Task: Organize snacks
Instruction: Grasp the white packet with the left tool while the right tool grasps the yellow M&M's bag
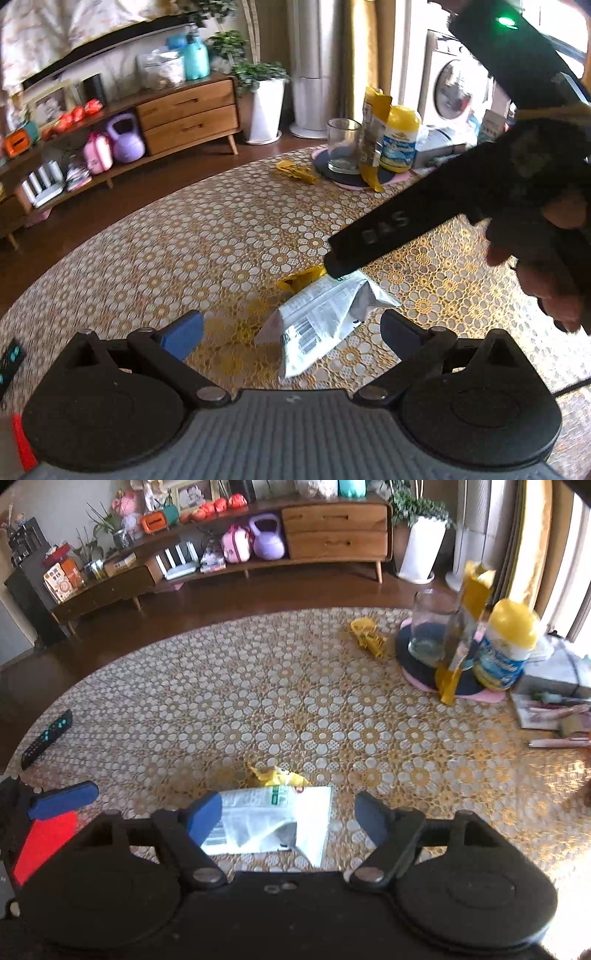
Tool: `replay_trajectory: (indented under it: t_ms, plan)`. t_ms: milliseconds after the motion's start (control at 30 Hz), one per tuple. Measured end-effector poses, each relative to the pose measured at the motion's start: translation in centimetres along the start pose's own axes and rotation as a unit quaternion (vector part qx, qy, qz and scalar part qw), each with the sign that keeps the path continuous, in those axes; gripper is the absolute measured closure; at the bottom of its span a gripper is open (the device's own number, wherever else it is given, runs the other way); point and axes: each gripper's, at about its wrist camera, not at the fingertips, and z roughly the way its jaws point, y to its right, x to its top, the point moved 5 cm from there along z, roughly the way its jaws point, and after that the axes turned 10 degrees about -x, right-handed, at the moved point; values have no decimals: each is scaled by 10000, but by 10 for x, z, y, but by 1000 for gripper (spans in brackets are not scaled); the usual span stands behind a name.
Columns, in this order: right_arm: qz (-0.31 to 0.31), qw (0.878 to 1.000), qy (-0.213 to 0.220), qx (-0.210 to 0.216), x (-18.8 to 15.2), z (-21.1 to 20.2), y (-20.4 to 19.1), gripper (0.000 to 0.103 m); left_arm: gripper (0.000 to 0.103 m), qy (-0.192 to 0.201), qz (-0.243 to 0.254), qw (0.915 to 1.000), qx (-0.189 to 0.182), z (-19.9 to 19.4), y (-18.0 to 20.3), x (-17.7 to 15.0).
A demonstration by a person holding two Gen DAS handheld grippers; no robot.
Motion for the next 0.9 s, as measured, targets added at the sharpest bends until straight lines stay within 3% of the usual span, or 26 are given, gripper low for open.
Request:
replay_trajectory:
  t_ms: [467,767,833,900]
  plan:
    - [-136,9980,-373,497,15,57,-20,57,1,-262,922,9937,-576,63,5,5]
    - [-177,9975,-432,527,15,77,-23,60,2,-317,1112,9920,-516,86,9,-3]
    - [-160,9975,-425,540,16,78,-23,61,8,-319,1202,9908,-539,88,11,-4]
    - [-187,9976,-407,536,16,79,-21,62,21,-383,1275,9897,-531,91,15,-6]
